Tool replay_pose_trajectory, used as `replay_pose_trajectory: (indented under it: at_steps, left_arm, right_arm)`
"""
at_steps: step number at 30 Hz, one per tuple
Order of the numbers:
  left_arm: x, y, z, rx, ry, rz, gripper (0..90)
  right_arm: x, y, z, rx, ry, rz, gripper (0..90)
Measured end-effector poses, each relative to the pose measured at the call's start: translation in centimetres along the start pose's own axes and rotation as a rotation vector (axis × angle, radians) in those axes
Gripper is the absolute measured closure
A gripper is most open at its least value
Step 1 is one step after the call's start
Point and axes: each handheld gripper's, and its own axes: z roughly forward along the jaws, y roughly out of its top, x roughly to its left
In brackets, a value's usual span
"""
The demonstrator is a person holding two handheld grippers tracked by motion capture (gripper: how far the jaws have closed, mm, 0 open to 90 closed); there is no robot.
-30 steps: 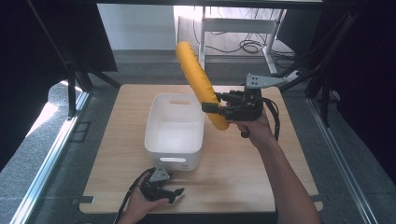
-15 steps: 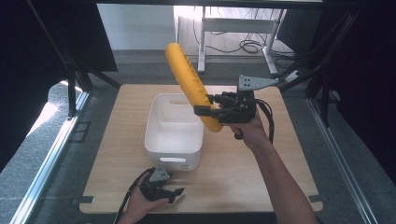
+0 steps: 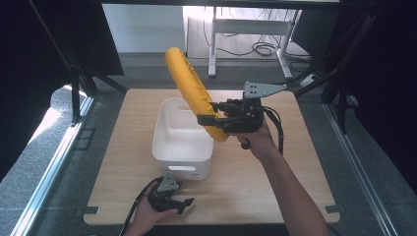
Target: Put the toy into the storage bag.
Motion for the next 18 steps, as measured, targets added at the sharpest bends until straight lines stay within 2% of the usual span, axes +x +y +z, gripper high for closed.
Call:
replay_pose_trajectory:
  at_steps: [18]
  left_arm:
    - [0.0, 0.0, 0.0, -0.002, -0.002, -0.001, 26.0]
  right_arm:
    - [0.6, -0.4, 1.7, 0.015, 0.04, -0.006, 51.4]
